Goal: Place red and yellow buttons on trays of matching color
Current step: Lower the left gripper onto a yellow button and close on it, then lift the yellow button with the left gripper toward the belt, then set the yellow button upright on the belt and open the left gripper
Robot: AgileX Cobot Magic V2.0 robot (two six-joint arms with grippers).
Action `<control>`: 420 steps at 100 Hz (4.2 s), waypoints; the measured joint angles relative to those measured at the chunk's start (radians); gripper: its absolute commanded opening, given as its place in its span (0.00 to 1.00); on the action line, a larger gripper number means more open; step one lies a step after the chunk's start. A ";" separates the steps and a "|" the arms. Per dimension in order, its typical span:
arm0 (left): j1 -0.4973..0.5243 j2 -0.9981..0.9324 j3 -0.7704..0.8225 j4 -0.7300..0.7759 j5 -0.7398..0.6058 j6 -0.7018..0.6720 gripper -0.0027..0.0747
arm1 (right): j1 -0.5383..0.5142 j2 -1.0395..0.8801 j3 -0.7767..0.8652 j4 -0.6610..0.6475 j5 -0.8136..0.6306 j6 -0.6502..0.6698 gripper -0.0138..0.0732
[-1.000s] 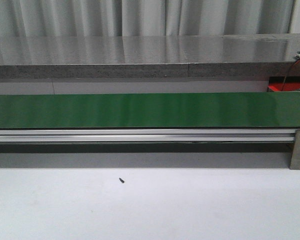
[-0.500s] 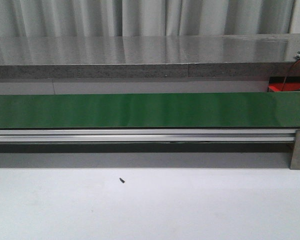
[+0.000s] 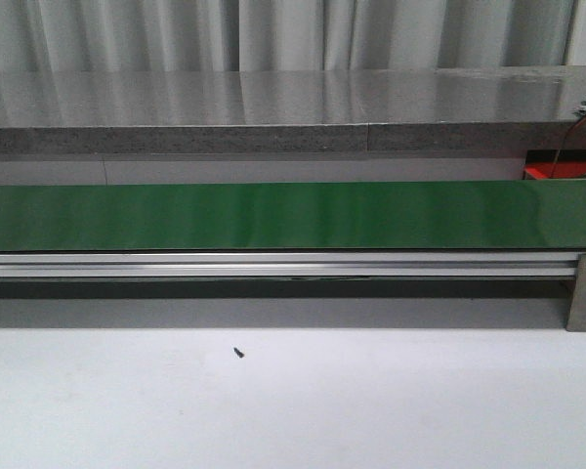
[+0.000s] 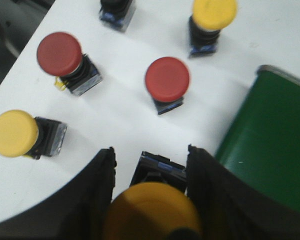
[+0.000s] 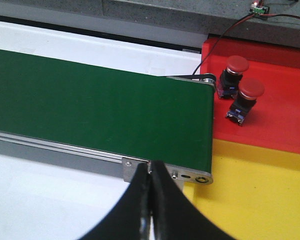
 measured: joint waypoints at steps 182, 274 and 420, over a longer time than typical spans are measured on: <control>-0.224 0.027 -0.048 -0.228 0.045 0.199 0.75 | 0.000 0.000 0.000 0.000 0.000 0.000 0.08; 0.261 0.067 -0.051 -0.149 -0.143 0.191 0.75 | 0.000 0.000 0.000 0.000 0.000 0.000 0.08; 0.261 0.271 -0.051 -0.123 -0.145 0.191 0.07 | 0.000 0.000 0.000 0.000 0.000 0.000 0.08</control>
